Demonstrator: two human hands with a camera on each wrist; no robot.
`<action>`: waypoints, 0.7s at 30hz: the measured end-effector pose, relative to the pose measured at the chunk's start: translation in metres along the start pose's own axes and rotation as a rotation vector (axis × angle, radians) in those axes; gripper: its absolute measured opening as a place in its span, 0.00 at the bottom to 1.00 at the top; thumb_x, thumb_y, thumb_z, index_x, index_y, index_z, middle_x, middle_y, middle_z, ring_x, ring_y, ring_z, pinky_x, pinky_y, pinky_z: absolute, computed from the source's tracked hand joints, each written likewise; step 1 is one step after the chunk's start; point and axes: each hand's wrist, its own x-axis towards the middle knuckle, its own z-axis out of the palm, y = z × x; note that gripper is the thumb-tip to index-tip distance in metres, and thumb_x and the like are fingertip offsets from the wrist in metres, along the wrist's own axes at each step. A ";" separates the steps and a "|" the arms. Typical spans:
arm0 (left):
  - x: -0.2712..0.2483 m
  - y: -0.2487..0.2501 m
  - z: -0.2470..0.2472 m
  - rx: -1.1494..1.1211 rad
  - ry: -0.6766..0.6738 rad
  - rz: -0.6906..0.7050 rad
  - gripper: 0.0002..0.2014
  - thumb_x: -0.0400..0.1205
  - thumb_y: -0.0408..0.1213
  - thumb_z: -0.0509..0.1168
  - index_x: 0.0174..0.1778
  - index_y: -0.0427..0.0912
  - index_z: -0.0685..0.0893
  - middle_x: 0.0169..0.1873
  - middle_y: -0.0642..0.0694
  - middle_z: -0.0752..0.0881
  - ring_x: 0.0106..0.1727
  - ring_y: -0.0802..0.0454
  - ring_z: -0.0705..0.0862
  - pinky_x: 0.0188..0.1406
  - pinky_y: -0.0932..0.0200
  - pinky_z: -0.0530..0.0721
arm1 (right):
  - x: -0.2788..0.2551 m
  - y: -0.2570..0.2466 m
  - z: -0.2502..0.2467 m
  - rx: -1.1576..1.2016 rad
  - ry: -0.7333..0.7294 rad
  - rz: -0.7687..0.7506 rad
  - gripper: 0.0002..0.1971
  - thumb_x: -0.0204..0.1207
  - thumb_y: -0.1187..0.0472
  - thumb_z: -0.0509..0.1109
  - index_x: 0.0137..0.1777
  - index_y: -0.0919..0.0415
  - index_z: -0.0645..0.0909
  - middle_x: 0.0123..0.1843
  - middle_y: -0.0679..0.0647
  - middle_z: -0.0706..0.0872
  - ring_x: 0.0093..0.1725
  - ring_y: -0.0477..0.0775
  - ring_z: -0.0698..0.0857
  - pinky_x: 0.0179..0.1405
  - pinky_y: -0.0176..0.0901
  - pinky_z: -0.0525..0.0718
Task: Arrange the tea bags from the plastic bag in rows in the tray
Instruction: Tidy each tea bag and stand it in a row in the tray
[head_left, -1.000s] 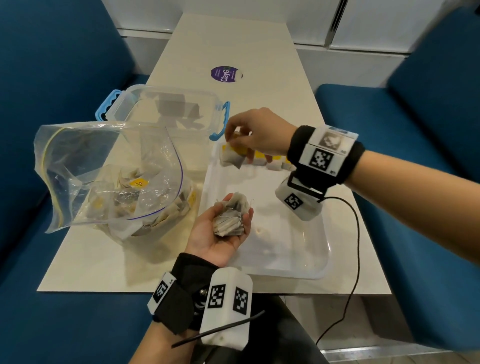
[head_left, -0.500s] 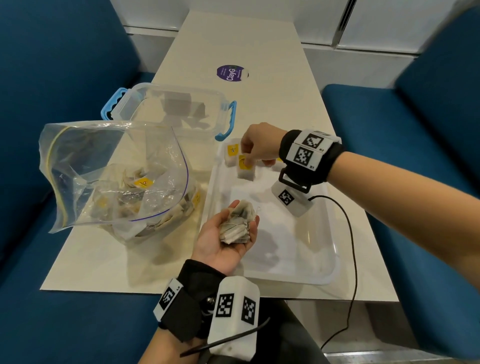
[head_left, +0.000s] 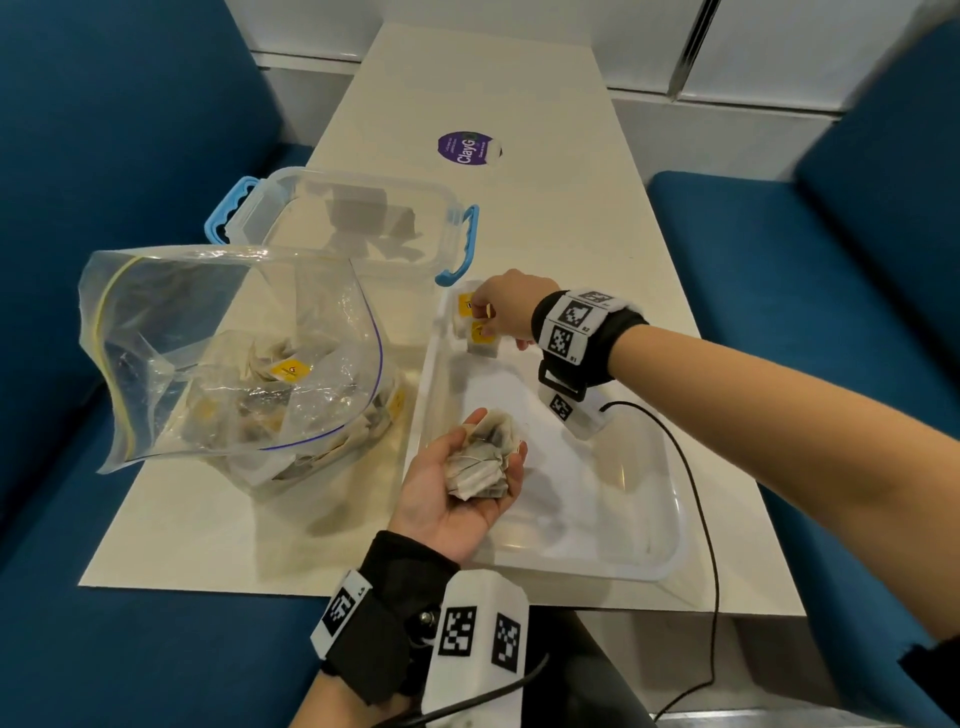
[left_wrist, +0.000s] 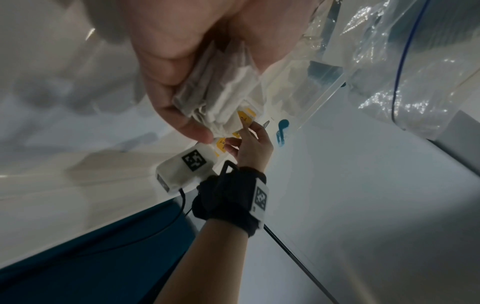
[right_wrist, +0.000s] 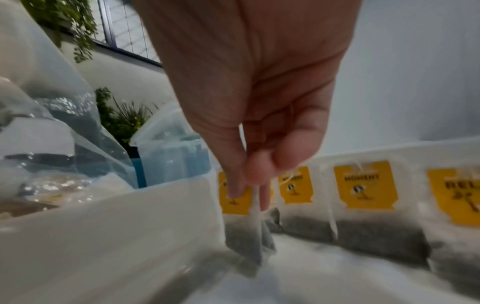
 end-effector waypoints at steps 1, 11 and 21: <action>0.000 0.000 0.000 0.001 -0.001 0.000 0.11 0.84 0.37 0.56 0.50 0.39 0.84 0.43 0.35 0.86 0.43 0.37 0.83 0.30 0.54 0.88 | 0.002 -0.001 0.002 -0.002 -0.001 -0.004 0.08 0.78 0.60 0.66 0.56 0.57 0.80 0.47 0.50 0.78 0.28 0.49 0.77 0.27 0.35 0.73; -0.002 -0.004 -0.001 0.013 -0.001 -0.023 0.11 0.83 0.35 0.58 0.50 0.38 0.86 0.43 0.35 0.87 0.40 0.36 0.85 0.31 0.54 0.88 | 0.020 -0.009 0.009 -0.010 0.072 0.051 0.12 0.78 0.63 0.64 0.59 0.58 0.81 0.57 0.56 0.84 0.45 0.58 0.84 0.44 0.43 0.78; -0.002 -0.003 -0.001 0.007 -0.002 -0.034 0.11 0.83 0.36 0.58 0.50 0.39 0.86 0.46 0.36 0.86 0.42 0.37 0.85 0.31 0.54 0.88 | 0.029 -0.010 0.014 -0.041 0.168 0.073 0.09 0.77 0.62 0.65 0.55 0.57 0.81 0.57 0.55 0.82 0.45 0.56 0.77 0.46 0.46 0.77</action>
